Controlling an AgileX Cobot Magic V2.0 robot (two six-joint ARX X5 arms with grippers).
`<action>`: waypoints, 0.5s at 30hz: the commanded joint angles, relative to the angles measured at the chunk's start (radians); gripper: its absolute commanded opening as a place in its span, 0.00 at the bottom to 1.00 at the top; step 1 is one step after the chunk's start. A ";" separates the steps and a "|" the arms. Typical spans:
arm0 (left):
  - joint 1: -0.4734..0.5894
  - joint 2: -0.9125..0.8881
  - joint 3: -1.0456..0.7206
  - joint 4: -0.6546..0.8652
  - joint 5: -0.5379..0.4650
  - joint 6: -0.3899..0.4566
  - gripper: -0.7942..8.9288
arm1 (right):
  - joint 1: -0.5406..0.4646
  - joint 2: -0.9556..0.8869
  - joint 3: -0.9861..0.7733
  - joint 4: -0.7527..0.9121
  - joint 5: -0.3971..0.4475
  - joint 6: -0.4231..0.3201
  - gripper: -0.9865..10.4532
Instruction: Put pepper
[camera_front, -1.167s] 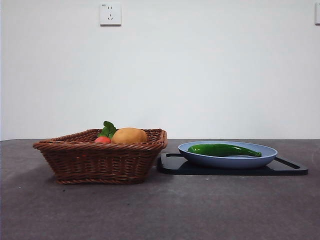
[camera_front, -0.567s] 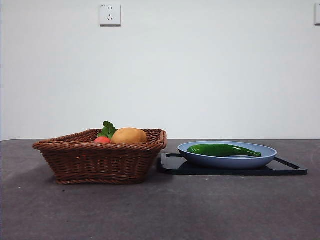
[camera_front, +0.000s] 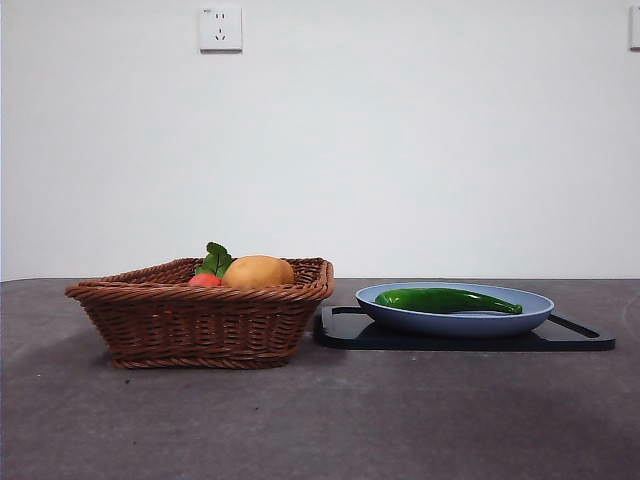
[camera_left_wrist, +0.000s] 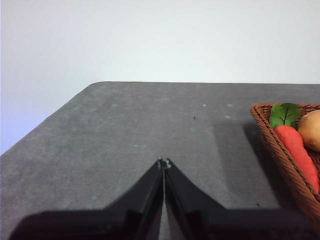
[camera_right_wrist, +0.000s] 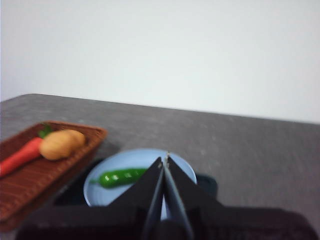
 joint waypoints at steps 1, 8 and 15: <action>0.003 -0.004 -0.010 0.007 0.001 -0.009 0.09 | 0.001 -0.050 -0.075 0.020 0.035 0.052 0.09; 0.003 -0.004 -0.010 0.007 0.001 -0.009 0.09 | 0.002 -0.110 -0.187 0.020 0.057 0.075 0.09; 0.003 -0.004 -0.010 0.008 0.001 -0.009 0.09 | 0.002 -0.146 -0.225 -0.030 0.057 0.092 0.09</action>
